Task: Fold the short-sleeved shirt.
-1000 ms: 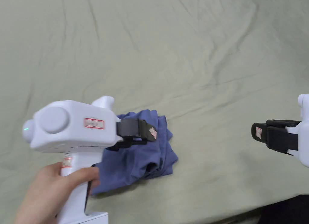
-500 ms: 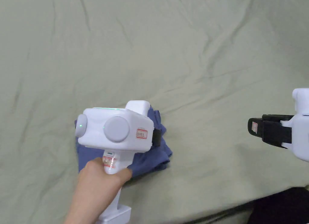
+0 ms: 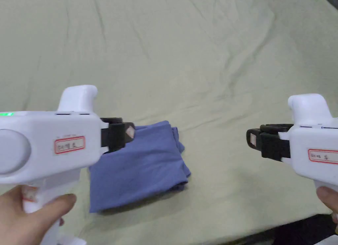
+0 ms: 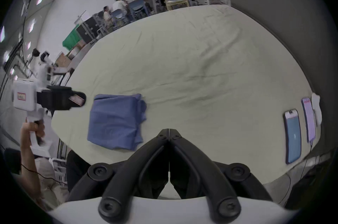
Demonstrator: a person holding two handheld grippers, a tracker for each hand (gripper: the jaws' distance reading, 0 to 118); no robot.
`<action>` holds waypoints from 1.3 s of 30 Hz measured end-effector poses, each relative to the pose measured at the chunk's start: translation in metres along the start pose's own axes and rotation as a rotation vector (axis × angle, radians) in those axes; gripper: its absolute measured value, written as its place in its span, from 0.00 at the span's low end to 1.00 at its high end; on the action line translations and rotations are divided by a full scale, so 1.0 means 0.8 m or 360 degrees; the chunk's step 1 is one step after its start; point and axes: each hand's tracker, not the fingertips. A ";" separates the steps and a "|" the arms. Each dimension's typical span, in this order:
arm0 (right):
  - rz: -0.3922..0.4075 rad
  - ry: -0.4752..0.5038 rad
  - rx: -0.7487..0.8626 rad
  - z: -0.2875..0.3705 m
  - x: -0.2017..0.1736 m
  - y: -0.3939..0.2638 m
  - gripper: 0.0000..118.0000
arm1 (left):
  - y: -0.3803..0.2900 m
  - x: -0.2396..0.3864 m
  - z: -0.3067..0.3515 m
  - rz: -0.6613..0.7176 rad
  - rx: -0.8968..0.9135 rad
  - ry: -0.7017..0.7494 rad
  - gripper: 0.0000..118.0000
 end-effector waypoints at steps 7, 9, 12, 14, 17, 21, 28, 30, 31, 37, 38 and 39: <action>0.0338 0.0158 -0.0139 -0.099 -0.112 0.028 0.02 | -0.071 -0.114 0.059 0.0364 -0.0059 0.0303 0.00; 0.0442 0.0117 -0.0231 -0.148 -0.124 0.022 0.02 | -0.086 -0.137 0.056 0.0432 -0.0097 0.0320 0.00; 0.0501 0.0021 -0.0407 -0.217 -0.125 0.006 0.02 | -0.100 -0.149 0.045 0.0467 -0.0134 0.0285 0.00; 0.0489 0.0005 -0.0495 -0.251 -0.116 -0.005 0.02 | -0.104 -0.154 0.034 0.0525 -0.0139 0.0196 0.00; 0.0411 0.0062 -0.0459 -0.242 -0.107 0.008 0.02 | -0.102 -0.174 0.009 0.0641 -0.0156 -0.0016 0.00; 0.0317 0.0207 -0.0528 -0.247 -0.082 0.016 0.02 | -0.108 -0.205 -0.045 0.0677 -0.0214 -0.0359 0.79; 0.0175 0.0355 -0.0538 -0.247 -0.054 0.018 0.02 | -0.101 -0.186 -0.165 0.0782 -0.0249 -0.0679 0.82; 0.0166 0.0372 -0.0536 -0.248 -0.050 0.017 0.02 | -0.098 -0.177 -0.168 0.0690 -0.0182 -0.0734 0.86; 0.0161 0.0381 -0.0533 -0.248 -0.048 0.018 0.02 | -0.101 -0.179 -0.163 0.0709 -0.0127 -0.0784 0.86; 0.0207 0.0383 -0.0484 -0.226 -0.072 0.025 0.02 | -0.083 -0.204 -0.146 0.0652 -0.0203 -0.0650 0.29; 0.0221 0.0385 -0.0464 -0.223 -0.076 0.025 0.02 | -0.079 -0.207 -0.143 0.0622 -0.0224 -0.0682 0.29; 0.0223 0.0390 -0.0449 -0.219 -0.080 0.026 0.02 | -0.075 -0.210 -0.135 0.0633 -0.0226 -0.0667 0.29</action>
